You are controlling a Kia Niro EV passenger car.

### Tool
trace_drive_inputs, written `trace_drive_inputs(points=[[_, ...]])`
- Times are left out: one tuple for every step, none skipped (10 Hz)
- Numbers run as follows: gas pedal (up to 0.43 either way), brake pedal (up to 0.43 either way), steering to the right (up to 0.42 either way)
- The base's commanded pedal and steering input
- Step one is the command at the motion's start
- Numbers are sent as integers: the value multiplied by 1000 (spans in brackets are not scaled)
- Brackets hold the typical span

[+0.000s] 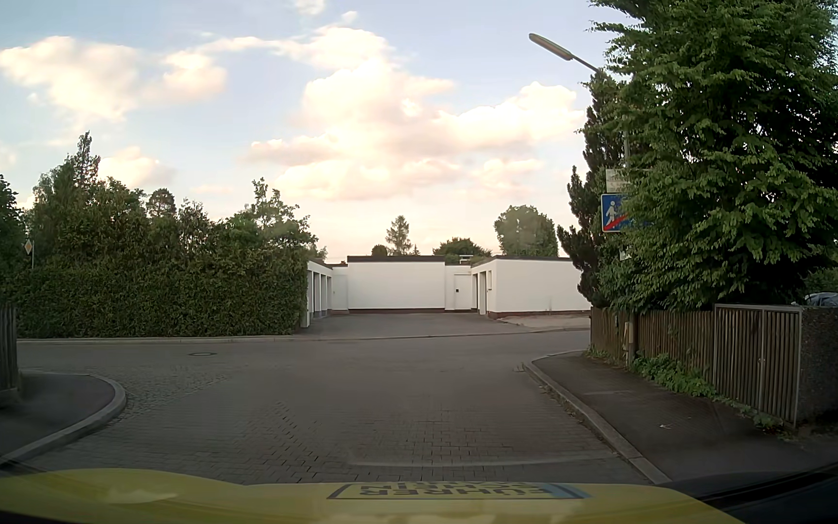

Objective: Follow the waypoints while adhering to traffic rules and regulations

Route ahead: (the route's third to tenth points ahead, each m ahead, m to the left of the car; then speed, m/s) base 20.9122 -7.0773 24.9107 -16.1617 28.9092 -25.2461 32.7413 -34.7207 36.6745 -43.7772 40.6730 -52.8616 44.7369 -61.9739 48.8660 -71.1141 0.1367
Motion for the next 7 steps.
trace_drive_inputs(points=[[0,189,-95],[0,189,-95],[0,189,-95],[0,189,-95],[0,189,-95],[0,189,-95],[0,189,-95]])
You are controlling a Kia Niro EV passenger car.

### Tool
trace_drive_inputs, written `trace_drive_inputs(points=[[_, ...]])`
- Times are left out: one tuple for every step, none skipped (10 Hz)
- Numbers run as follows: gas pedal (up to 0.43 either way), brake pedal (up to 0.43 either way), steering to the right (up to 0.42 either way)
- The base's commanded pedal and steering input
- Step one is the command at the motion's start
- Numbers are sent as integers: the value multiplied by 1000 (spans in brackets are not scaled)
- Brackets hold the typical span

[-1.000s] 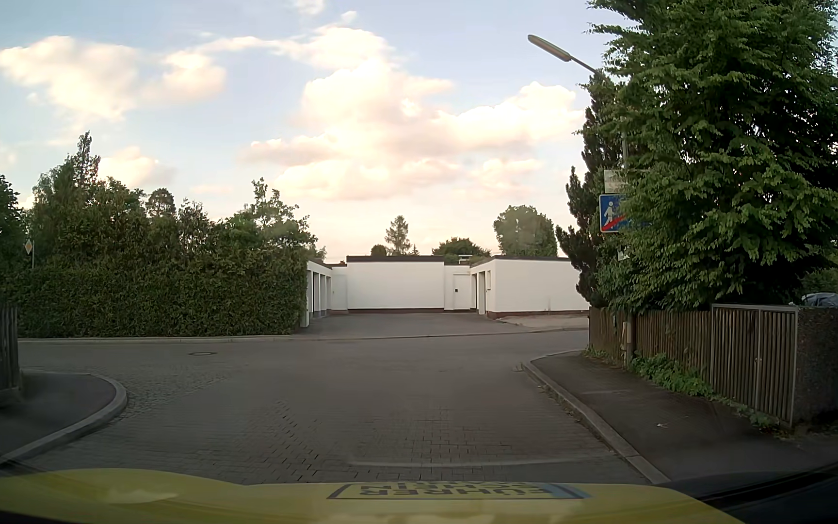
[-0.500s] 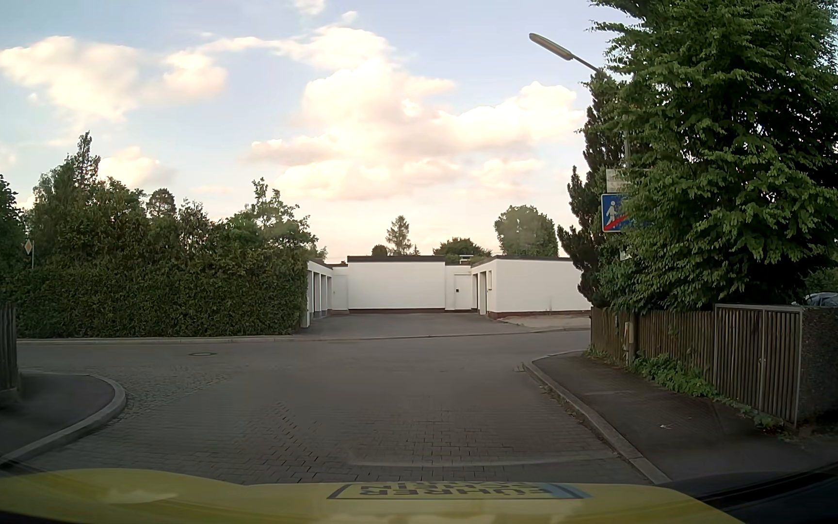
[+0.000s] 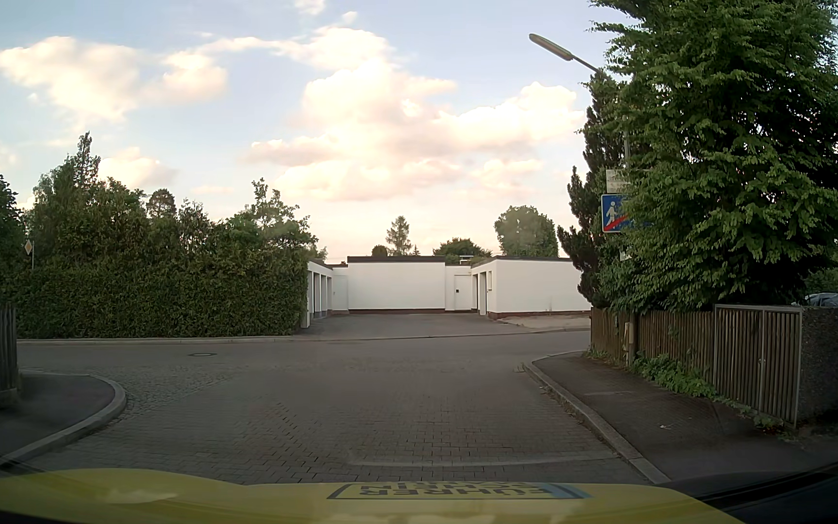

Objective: Follow the waypoints while adhering to traffic rules and regulations

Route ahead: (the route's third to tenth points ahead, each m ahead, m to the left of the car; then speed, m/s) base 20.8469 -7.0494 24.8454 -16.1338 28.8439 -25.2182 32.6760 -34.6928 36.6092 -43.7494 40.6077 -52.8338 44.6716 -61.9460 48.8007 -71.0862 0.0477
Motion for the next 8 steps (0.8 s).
trace_drive_inputs(points=[[0,189,-95],[0,195,-95],[0,195,-95],[0,195,-95],[0,201,-95],[0,201,-95],[0,201,-95],[0,201,-95]])
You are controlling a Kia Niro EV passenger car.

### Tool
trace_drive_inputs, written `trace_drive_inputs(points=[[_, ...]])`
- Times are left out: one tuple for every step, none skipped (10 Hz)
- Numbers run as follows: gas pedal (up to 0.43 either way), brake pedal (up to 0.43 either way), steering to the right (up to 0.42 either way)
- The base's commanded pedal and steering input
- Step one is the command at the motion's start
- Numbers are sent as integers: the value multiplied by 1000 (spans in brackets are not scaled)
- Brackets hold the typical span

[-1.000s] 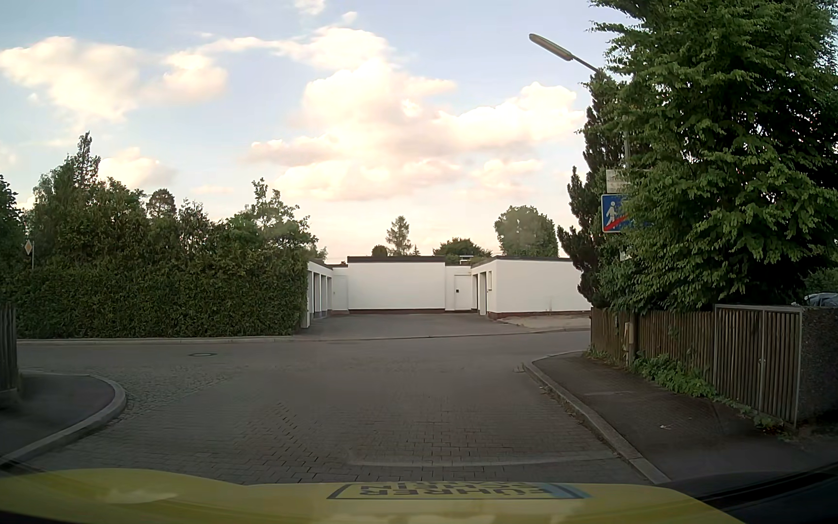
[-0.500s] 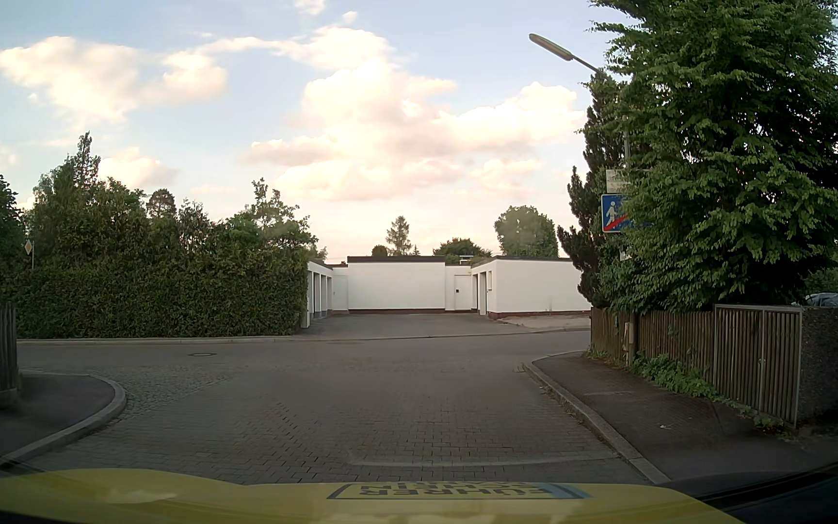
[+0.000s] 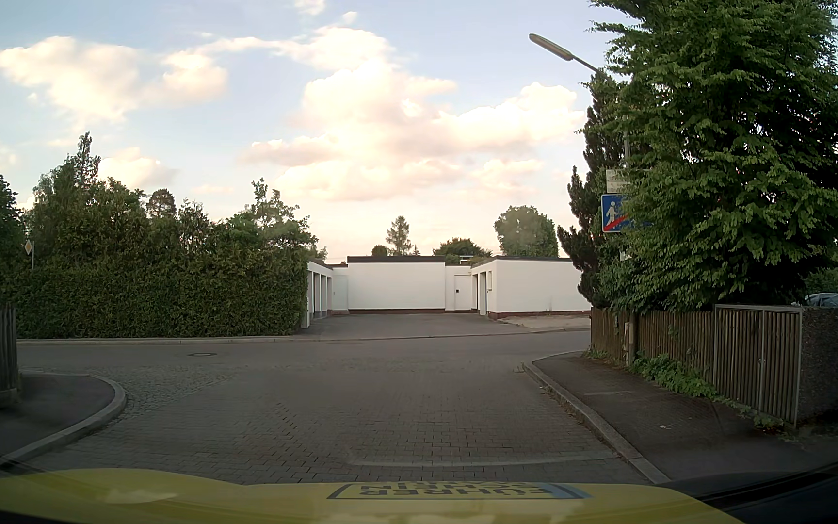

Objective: Follow the waypoints while adhering to traffic rules and regulations

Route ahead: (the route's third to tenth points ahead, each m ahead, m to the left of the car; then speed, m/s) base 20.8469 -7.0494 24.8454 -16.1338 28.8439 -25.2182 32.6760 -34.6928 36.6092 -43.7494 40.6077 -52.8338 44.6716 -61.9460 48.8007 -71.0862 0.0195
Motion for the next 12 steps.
trace_drive_inputs(points=[[0,207,-95],[0,207,-95],[0,213,-95],[0,213,-95],[0,213,-95],[0,213,-95],[0,213,-95],[0,213,-95],[0,220,-95],[0,213,-95],[0,220,-95],[0,220,-95]])
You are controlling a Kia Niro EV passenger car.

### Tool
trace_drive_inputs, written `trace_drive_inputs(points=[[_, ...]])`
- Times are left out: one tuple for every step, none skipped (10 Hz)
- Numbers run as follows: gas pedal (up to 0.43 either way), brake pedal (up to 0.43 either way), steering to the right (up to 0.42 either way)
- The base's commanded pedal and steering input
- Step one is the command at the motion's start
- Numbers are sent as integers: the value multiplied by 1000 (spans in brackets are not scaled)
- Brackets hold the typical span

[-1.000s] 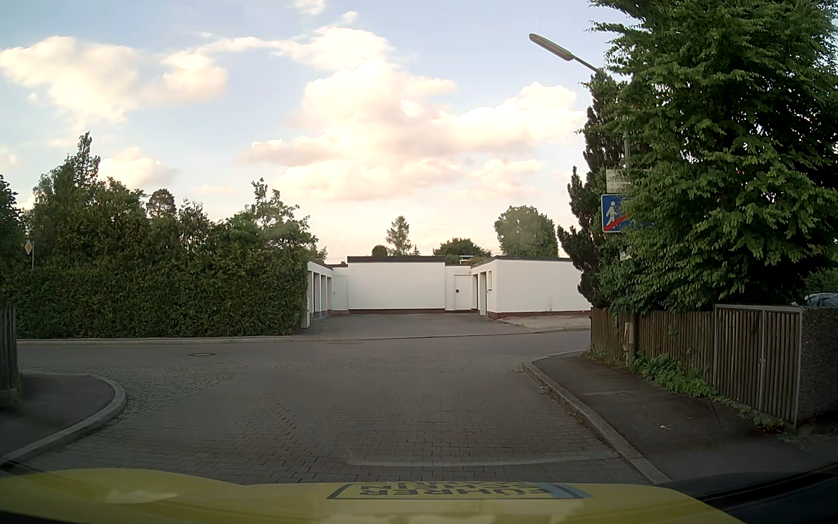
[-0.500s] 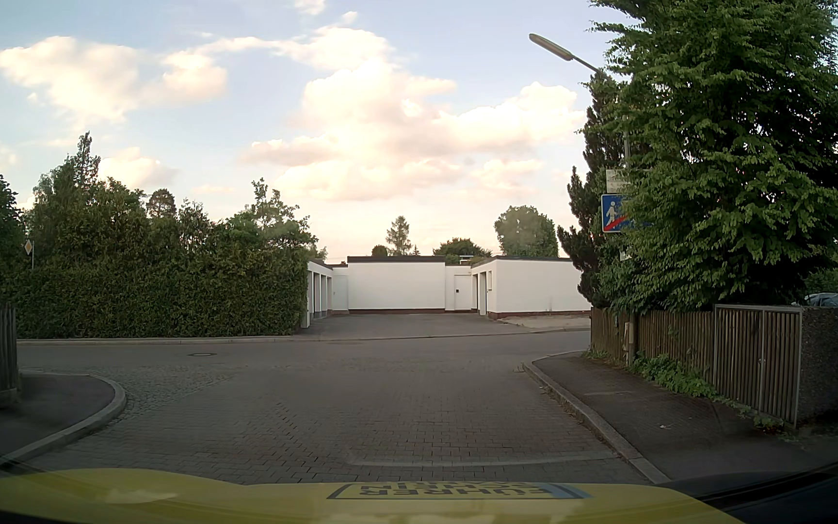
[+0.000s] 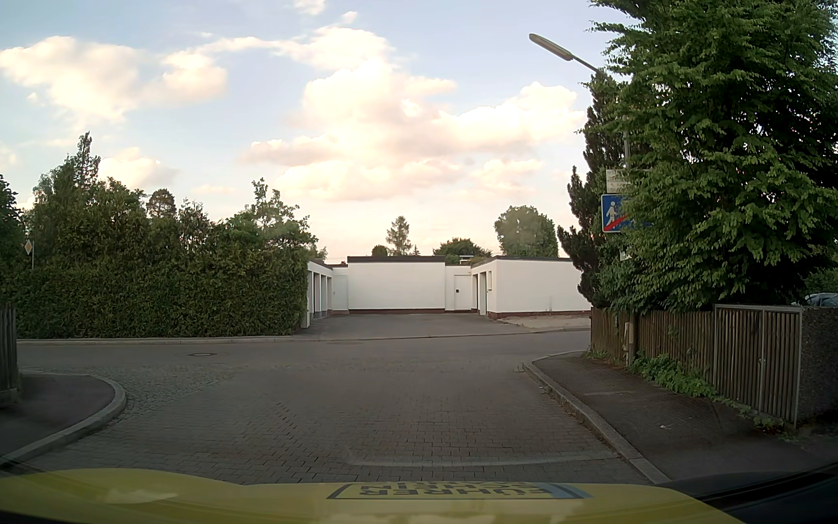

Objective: Follow the waypoints while adhering to traffic rules and regulations

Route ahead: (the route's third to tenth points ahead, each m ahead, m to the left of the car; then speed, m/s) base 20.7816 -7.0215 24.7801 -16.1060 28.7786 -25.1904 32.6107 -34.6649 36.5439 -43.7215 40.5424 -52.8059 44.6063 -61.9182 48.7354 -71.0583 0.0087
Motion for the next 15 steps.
trace_drive_inputs(points=[[0,220,-95],[0,220,-95],[0,226,-95],[0,232,-95],[0,238,-95],[0,244,-95],[0,250,-95],[0,250,-95],[0,250,-95],[0,250,-95],[0,250,-95],[0,250,-95],[0,250,-95],[0,250,-95],[0,250,-95]])
